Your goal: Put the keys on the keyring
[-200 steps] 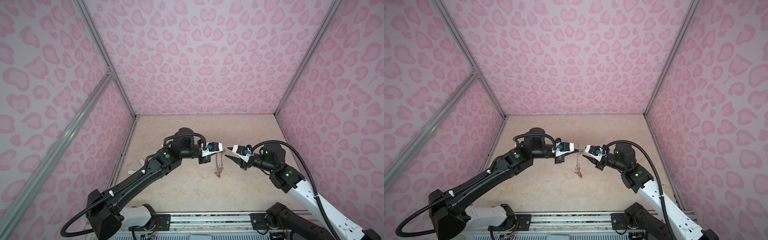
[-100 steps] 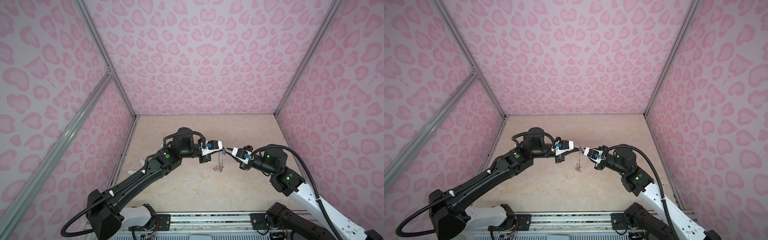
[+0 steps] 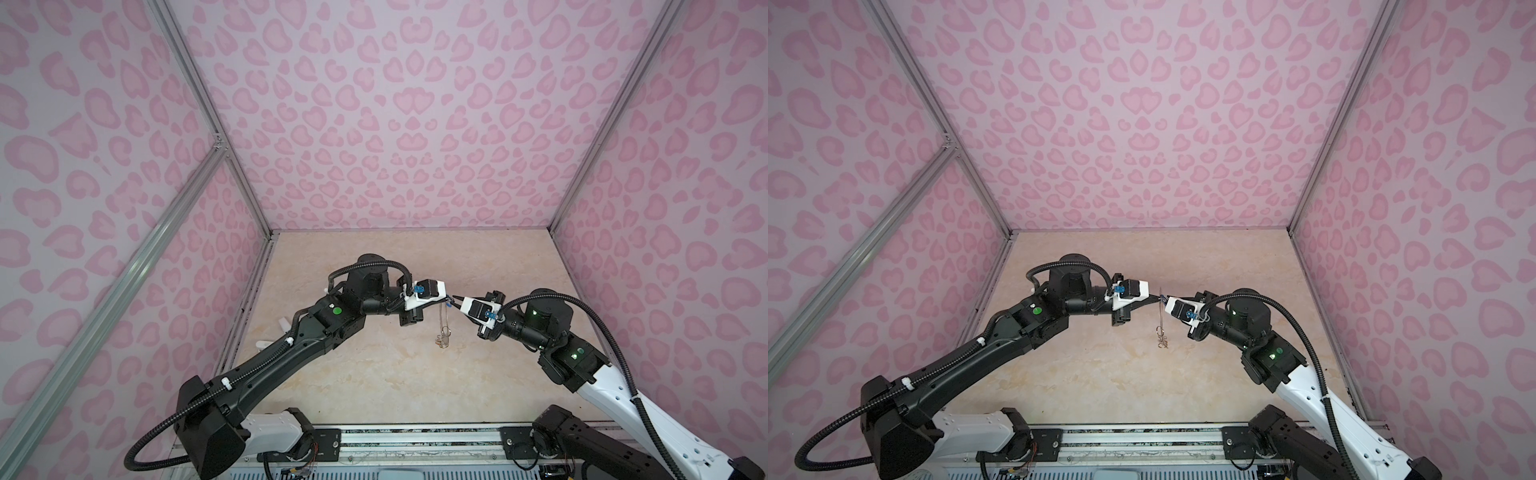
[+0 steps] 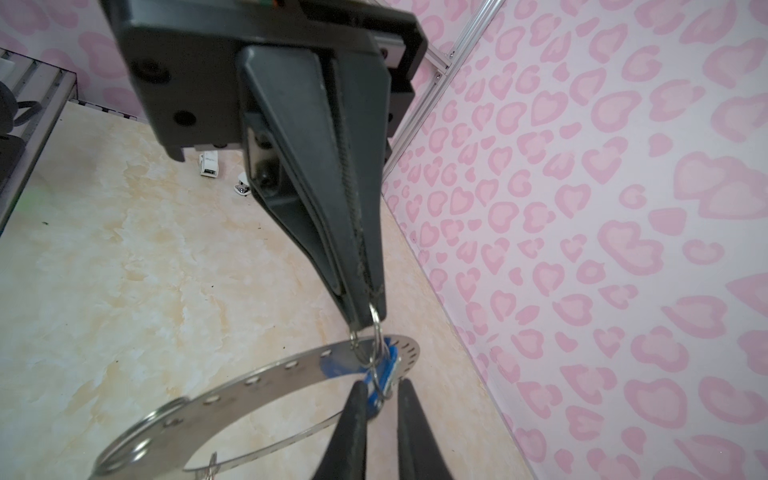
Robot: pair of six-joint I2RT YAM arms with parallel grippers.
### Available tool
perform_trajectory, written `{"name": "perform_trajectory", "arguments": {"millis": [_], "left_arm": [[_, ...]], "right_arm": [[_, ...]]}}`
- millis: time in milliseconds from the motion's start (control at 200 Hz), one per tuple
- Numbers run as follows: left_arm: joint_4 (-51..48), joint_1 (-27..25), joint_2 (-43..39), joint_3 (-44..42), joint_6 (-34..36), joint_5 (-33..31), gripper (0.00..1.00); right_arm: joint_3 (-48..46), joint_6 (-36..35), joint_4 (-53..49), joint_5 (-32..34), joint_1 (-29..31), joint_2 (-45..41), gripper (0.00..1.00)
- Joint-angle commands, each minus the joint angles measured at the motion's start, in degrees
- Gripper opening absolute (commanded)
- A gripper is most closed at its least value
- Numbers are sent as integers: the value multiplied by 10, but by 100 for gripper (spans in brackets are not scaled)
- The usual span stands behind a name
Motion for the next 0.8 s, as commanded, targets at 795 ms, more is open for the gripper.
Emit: {"name": "perform_trajectory", "arguments": {"millis": [795], "left_arm": [[149, -1, 30, -11, -103, -56, 3]], "right_arm": [[5, -22, -6, 74, 22, 18, 0]]}}
